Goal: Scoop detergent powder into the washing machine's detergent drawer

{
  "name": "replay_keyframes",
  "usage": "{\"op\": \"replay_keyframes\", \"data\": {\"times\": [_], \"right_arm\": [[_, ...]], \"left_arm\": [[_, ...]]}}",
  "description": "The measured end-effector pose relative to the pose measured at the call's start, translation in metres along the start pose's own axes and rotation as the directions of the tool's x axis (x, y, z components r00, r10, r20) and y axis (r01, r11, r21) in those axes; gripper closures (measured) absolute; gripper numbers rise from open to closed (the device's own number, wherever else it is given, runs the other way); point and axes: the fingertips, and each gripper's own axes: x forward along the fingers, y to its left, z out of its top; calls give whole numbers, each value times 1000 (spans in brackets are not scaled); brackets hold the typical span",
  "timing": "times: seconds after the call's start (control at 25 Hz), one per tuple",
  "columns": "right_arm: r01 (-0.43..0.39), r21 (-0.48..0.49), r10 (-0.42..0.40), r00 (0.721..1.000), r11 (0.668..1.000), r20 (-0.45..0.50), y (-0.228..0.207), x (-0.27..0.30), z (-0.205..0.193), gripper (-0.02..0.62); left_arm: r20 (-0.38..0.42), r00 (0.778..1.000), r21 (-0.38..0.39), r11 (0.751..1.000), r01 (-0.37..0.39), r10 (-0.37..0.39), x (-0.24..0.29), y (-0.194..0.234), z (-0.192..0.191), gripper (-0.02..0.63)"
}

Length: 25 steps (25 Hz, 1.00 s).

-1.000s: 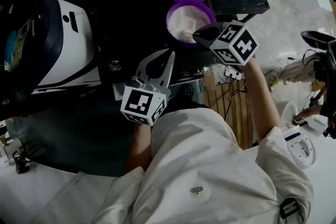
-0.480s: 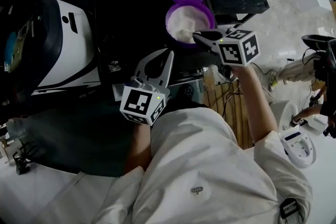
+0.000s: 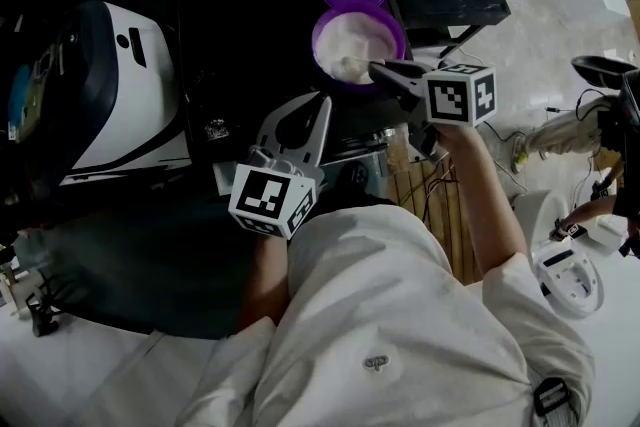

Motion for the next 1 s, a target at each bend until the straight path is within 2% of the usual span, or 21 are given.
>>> {"op": "replay_keyframes", "data": {"times": [0.32, 0.6, 0.72, 1.0], "right_arm": [[-62, 163, 41, 991, 985, 126, -6, -9, 9, 584], [-118, 274, 56, 973, 955, 226, -11, -16, 15, 584], [-155, 333, 62, 960, 930, 274, -13, -18, 17, 584], [-242, 378, 99, 928, 894, 360, -9, -23, 22, 583]], "left_arm": [[-1, 1000, 7, 1000, -5, 5, -1, 0, 0, 586], [-2, 1000, 10, 1000, -2, 2, 2, 0, -2, 586], [-1, 1000, 8, 1000, 2, -2, 4, -1, -3, 586], [-3, 1000, 10, 1000, 11, -11, 3, -4, -3, 586]]}}
